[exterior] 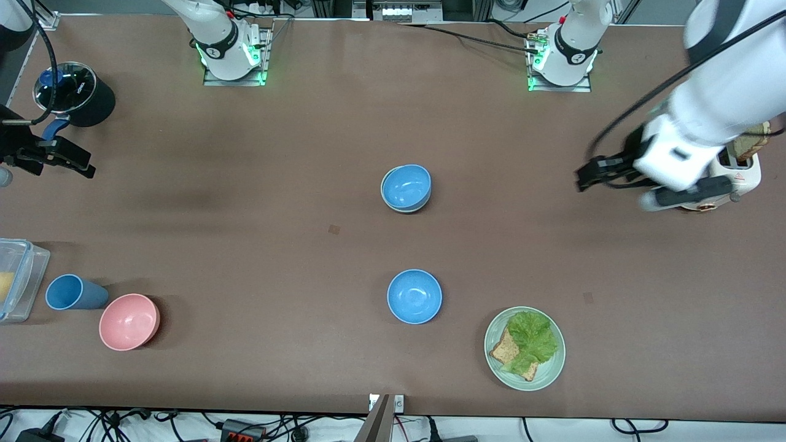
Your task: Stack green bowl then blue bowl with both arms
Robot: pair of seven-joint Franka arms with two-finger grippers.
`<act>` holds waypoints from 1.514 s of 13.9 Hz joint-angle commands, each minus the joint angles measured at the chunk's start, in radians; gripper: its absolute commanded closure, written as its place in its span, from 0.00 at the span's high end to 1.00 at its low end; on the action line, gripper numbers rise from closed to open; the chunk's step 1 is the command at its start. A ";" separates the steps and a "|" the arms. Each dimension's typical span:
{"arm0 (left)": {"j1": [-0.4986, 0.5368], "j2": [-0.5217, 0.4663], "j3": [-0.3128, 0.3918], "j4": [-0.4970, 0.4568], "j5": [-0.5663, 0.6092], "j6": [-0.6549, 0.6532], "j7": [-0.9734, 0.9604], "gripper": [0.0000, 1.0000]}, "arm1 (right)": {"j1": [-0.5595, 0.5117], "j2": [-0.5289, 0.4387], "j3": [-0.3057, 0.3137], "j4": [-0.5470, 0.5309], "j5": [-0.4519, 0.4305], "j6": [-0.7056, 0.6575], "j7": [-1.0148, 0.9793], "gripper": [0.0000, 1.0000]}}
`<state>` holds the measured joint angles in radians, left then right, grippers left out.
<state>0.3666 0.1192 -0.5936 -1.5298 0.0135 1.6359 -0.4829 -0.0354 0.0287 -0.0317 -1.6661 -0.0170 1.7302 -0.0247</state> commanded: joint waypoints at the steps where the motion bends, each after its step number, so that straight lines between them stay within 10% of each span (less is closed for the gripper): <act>1: -0.008 -0.101 0.070 -0.056 -0.029 -0.051 0.152 1.00 | 0.000 -0.010 -0.004 0.006 0.000 -0.017 -0.015 1.00; 9: -0.181 -0.147 0.303 -0.110 -0.032 -0.119 0.389 1.00 | 0.000 -0.012 -0.005 0.006 0.000 -0.017 -0.015 1.00; 21: -0.178 -0.133 0.298 -0.101 -0.061 -0.120 0.380 1.00 | 0.000 -0.015 -0.004 0.006 0.000 -0.034 -0.014 1.00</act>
<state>0.1937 -0.0040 -0.3080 -1.6237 -0.0209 1.5252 -0.1109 -0.0354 0.0282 -0.0320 -1.6655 -0.0170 1.7163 -0.0247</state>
